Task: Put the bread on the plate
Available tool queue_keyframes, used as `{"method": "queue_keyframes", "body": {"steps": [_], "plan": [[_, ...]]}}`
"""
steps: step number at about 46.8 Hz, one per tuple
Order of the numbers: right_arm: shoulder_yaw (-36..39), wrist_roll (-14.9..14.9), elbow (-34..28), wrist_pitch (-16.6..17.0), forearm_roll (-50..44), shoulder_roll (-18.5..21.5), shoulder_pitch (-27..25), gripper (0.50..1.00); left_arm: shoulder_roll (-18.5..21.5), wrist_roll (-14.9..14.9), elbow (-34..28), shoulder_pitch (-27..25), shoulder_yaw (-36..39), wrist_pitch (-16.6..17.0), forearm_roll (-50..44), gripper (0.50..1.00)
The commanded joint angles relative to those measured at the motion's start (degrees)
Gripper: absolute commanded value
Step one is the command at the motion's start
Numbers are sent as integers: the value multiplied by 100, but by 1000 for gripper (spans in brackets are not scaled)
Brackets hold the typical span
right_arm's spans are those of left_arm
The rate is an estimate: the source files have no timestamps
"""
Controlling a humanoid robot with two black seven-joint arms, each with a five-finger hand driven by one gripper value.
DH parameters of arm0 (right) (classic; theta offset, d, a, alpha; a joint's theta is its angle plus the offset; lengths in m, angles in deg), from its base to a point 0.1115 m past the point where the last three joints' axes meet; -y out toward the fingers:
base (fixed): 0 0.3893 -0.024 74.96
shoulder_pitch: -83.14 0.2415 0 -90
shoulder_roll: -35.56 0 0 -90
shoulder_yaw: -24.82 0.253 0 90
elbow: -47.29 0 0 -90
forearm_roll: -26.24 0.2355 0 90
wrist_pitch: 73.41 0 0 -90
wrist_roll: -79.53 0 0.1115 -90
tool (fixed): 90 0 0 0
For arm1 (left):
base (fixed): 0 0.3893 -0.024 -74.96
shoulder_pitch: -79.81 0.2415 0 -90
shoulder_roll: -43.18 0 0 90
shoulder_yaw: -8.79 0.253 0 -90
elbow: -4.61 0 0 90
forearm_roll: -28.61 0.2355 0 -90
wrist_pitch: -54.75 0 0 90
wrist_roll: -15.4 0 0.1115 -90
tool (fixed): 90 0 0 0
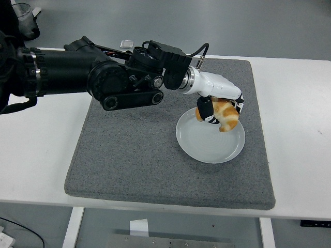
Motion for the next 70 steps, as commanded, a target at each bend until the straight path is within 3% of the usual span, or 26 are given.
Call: {"method": "queue_keyframes", "body": {"steps": [1,31,70], "plan": [[0,0,-8,0,0,0,0,932,-16,4,64,74,1,23,71,500],[0,0,1,0,0,0,0,932,-315,-22,539,856,54,146,791,500],[0,0,1,0,0,0,0,932,-350,-57,706,1112,63,208,985,500]]}}
